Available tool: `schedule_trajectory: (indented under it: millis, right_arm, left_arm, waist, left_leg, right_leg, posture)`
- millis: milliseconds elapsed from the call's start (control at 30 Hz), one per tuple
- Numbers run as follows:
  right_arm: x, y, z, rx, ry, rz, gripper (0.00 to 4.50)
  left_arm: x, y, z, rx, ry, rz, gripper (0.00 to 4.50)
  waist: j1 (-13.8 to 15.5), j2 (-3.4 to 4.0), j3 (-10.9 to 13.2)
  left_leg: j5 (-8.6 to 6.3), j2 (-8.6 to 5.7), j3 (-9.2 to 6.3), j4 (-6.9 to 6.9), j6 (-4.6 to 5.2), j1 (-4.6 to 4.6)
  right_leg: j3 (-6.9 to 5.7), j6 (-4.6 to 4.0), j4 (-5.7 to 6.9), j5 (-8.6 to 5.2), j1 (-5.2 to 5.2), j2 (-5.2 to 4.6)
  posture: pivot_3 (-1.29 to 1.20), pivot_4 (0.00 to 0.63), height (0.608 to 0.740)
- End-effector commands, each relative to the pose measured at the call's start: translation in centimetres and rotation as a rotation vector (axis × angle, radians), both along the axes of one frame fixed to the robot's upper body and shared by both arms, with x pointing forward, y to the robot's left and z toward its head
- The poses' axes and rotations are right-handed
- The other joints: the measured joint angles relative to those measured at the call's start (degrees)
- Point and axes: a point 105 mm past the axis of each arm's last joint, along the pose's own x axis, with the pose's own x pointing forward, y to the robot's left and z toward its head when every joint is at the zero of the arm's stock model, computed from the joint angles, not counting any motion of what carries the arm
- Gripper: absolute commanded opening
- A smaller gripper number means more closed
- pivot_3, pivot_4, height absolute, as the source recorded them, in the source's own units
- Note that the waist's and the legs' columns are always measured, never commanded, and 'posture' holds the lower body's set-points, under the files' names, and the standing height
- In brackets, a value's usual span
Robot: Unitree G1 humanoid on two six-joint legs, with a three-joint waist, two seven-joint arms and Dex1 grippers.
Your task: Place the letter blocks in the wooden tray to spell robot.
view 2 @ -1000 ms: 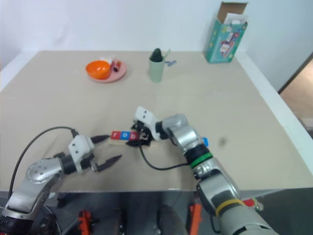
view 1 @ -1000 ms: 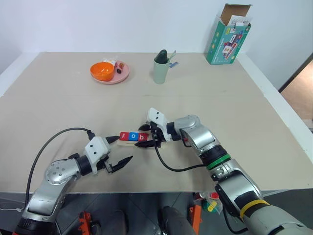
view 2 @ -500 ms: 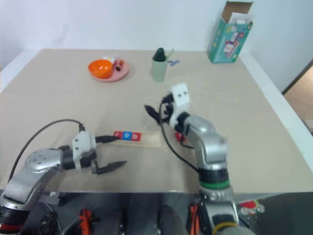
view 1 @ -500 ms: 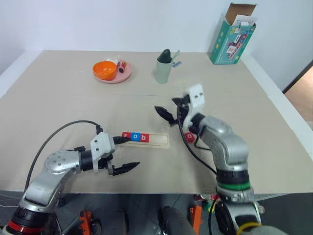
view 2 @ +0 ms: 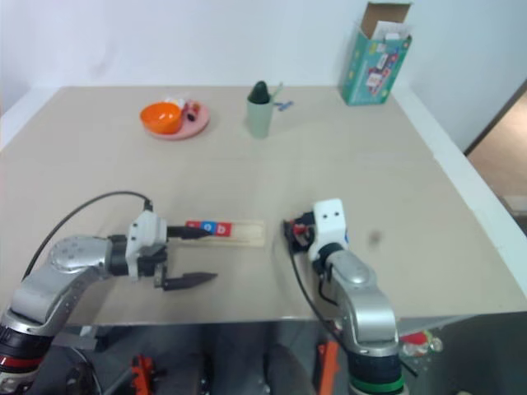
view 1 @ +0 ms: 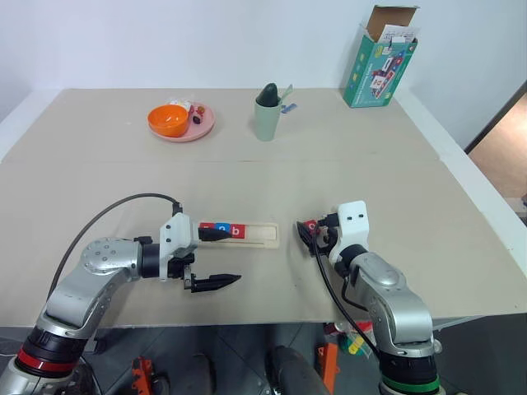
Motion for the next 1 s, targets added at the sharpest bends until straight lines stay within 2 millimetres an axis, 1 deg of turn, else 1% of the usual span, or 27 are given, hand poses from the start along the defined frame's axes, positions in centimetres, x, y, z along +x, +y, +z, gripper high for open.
schedule_trajectory:
  millis: [33, 67, 200, 233, 267, 300, 400, 600, 700, 867, 1000]
  right_arm:
    - [-0.1, 0.3, 1.0, 0.030, -0.045, 0.001, 4.44]
    - [-0.1, 0.3, 0.9, 0.030, -0.044, 0.002, 4.44]
    - [-0.3, 0.8, 0.1, 0.037, -0.008, 0.030, 3.38]
    - [-0.5, 0.9, -0.1, 0.033, 0.002, 0.039, 2.93]
    - [-0.6, 1.0, -0.3, 0.034, 0.007, 0.046, 2.66]
    - [-0.8, 1.1, -0.4, 0.034, 0.009, 0.050, 2.24]
    - [-1.2, 1.1, -0.8, 0.033, 0.015, 0.052, 1.22]
    - [-1.8, 1.1, -1.7, 0.005, 0.038, 0.059, 1.19]
    - [-2.2, 1.4, -1.3, 0.008, 0.042, 0.077, 1.19]
    - [-3.7, 2.6, -1.1, -0.009, 0.096, 0.142, 1.19]
    - [-3.7, 2.4, -1.3, -0.032, 0.139, 0.108, 1.19]
  left_arm:
    - [-0.1, -0.2, 0.6, -0.003, -0.041, -0.016, 4.50]
    - [-0.2, -0.2, 0.5, -0.002, -0.042, -0.015, 4.50]
    - [-0.3, -0.1, 0.4, 0.004, -0.043, -0.010, 4.50]
    - [-0.3, -0.1, 0.4, 0.005, -0.044, -0.009, 4.50]
    - [-0.3, -0.1, 0.3, 0.006, -0.044, -0.007, 4.50]
    - [-0.3, 0.0, 0.3, 0.007, -0.045, -0.004, 4.50]
    - [-0.2, 0.1, 0.3, 0.011, -0.048, 0.005, 4.50]
    - [-0.3, 0.1, 0.1, 0.022, -0.047, 0.007, 4.50]
    - [-0.3, 0.1, -0.1, 0.028, -0.045, 0.008, 4.50]
    - [-0.3, 0.3, -0.3, 0.040, -0.046, 0.011, 4.50]
    - [-0.1, 0.5, -0.3, 0.050, -0.055, 0.019, 4.50]
  waist:
    - [0.00, 0.00, 0.00]
    - [0.00, 0.00, 0.00]
    - [0.00, 0.00, 0.00]
    - [-0.01, 0.00, 0.00]
    - [-0.02, 0.00, 0.00]
    - [-0.02, 0.00, 0.00]
    - [-0.02, -0.02, -0.01]
    - [-0.02, -0.04, -0.03]
    - [-0.02, -0.04, -0.03]
    - [-0.01, -0.04, -0.03]
    - [-0.01, -0.06, -0.04]
  left_leg:
    - [0.00, 0.00, -0.01, -0.01, 0.00, -0.01]
    - [0.00, 0.00, -0.02, -0.02, 0.00, -0.02]
    - [0.00, 0.00, -0.02, -0.03, 0.00, -0.02]
    - [0.00, 0.00, -0.02, -0.03, 0.00, -0.02]
    - [0.00, 0.00, -0.02, -0.03, 0.00, -0.02]
    - [0.00, 0.00, -0.02, -0.03, 0.00, -0.02]
    - [0.00, 0.01, -0.02, -0.04, 0.00, -0.01]
    - [0.00, 0.00, -0.03, -0.03, 0.00, 0.01]
    - [0.00, 0.00, -0.04, -0.03, 0.00, 0.01]
    - [0.00, 0.01, -0.04, -0.05, 0.00, 0.00]
    - [0.00, 0.02, -0.05, -0.04, 0.00, 0.02]
  right_leg:
    - [0.00, 0.00, 0.00, -0.01, 0.00, 0.00]
    - [-0.02, 0.00, 0.00, -0.03, -0.01, 0.00]
    - [-0.01, 0.00, 0.00, -0.04, -0.01, -0.01]
    - [-0.01, 0.00, 0.00, -0.04, -0.01, -0.01]
    - [-0.02, 0.00, 0.00, -0.04, -0.01, -0.01]
    - [-0.02, 0.00, 0.00, -0.04, -0.01, -0.01]
    - [-0.01, -0.01, 0.00, -0.04, -0.01, -0.01]
    - [-0.02, -0.01, 0.00, -0.04, 0.01, -0.01]
    - [-0.03, -0.02, 0.00, -0.05, 0.01, -0.01]
    - [-0.03, -0.03, 0.00, -0.07, 0.01, -0.01]
    - [-0.04, -0.04, 0.00, -0.06, 0.01, 0.00]
  posture:
    - [0.00, 0.150, 0.740]
    - [0.00, 0.150, 0.740]
    - [0.00, 0.150, 0.740]
    - [0.00, 0.150, 0.740]
    - [0.00, 0.150, 0.740]
    - [0.00, 0.150, 0.740]
    - [0.00, 0.150, 0.740]
    - [0.00, 0.150, 0.740]
    - [0.00, 0.150, 0.740]
    - [0.00, 0.150, 0.740]
    - [0.00, 0.150, 0.740]
